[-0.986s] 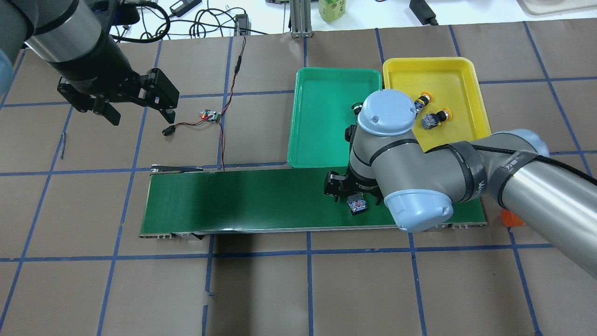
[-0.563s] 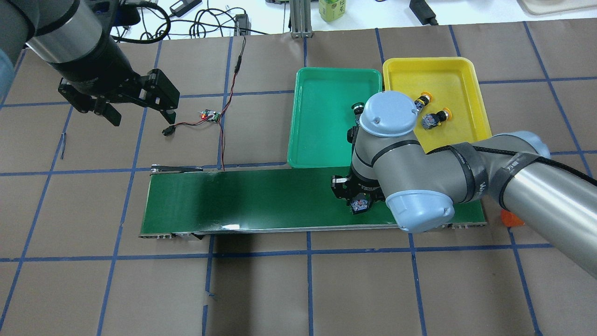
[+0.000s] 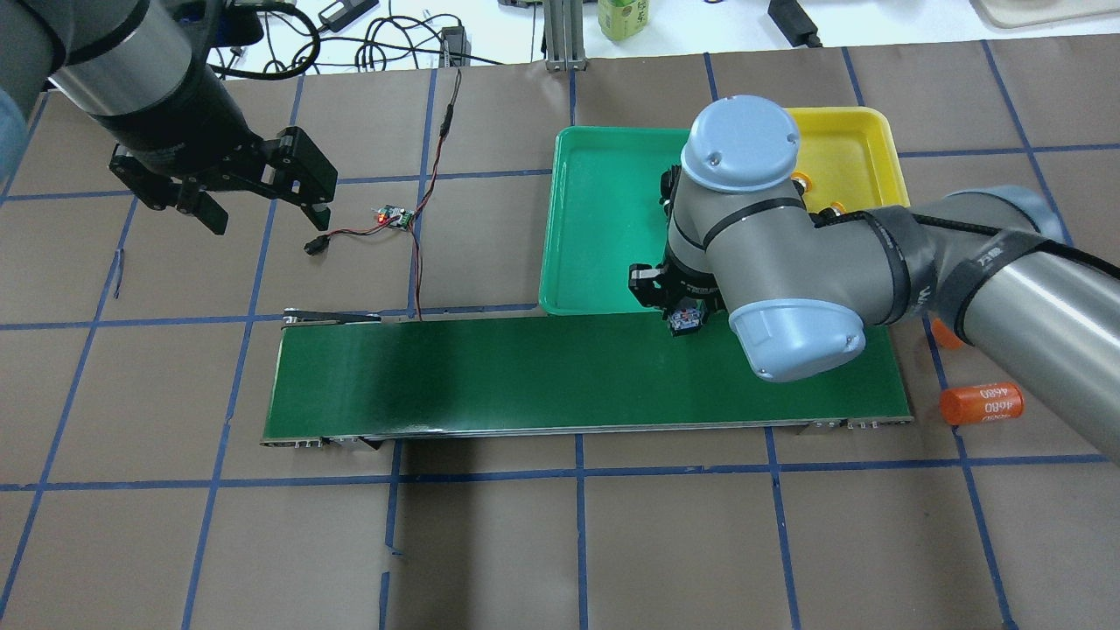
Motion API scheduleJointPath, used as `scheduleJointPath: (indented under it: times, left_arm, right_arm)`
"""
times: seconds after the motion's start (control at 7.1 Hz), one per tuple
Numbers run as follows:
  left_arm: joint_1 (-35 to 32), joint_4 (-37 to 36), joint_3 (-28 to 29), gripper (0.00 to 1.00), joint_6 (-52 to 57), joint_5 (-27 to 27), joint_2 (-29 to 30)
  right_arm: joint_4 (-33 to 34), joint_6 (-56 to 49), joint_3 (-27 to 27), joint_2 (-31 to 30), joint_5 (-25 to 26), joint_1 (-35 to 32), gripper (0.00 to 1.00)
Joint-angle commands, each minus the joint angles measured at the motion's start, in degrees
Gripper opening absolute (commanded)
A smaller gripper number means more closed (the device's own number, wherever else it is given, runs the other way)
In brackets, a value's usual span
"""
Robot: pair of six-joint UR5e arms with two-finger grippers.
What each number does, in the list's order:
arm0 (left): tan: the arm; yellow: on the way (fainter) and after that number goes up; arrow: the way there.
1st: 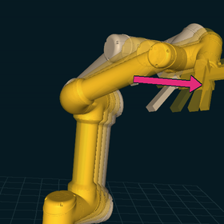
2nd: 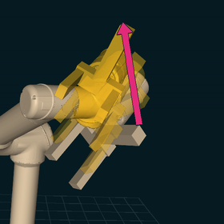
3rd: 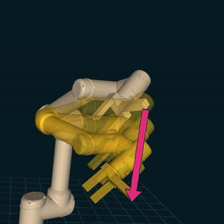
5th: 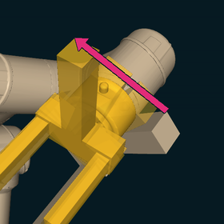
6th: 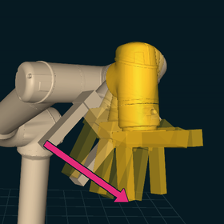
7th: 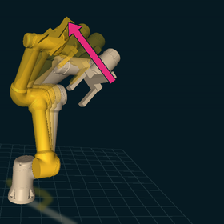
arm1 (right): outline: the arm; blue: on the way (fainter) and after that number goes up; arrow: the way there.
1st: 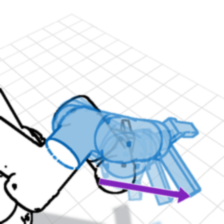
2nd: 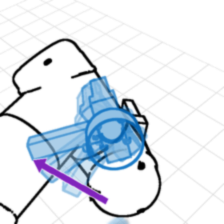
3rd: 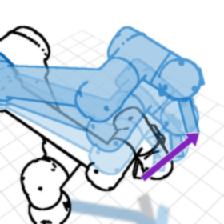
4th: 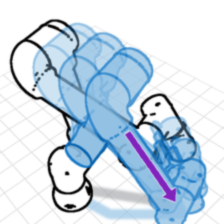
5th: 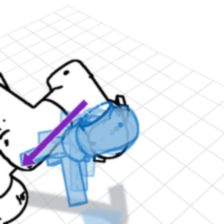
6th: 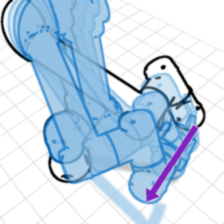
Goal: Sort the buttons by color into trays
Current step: 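Carry the second green button into the green tray and open the right gripper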
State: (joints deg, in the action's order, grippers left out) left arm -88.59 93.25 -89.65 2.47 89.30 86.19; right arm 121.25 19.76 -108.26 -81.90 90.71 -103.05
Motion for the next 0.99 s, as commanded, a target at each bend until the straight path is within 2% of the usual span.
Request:
scheduleJointPath:
  times: [0.0,0.14,0.28,0.42,0.56,0.7,0.84]
  left_arm:
    - [0.0,0.0,0.01,1.0,-0.01,0.0,0.03]
    - [0.0,0.0,-0.08,1.0,-0.1,0.0,0.03]
    - [0.0,0.0,-0.6,1.0,-0.88,-0.09,-0.4]
    - [0.0,0.0,-1.04,1.0,-0.63,0.0,-1.1]
    - [0.0,0.0,-0.88,1.0,-0.28,-0.09,-0.85]
    - [0.0,0.0,-0.87,1.0,-0.1,-0.09,-0.84]
    - [0.0,0.0,-0.7,1.0,-0.1,-0.09,-0.67]
  right_arm:
    - [6.49,-0.16,10.11,9.06,0.07,0.04,0.0]
    - [7.24,-0.16,16.35,16.61,0.17,-0.05,0.0]
    - [10.38,-0.16,20.33,23.47,-0.18,-0.13,0.0]
    - [14.16,-0.16,22.2,27.46,-0.45,-0.22,0.05]
    - [14.11,-0.16,22.22,27.67,0.07,0.04,0.61]
    - [13.93,-0.25,22.3,27.06,0.17,0.22,1.0]
    - [13.32,-0.25,22.22,26.28,0.17,0.48,1.0]
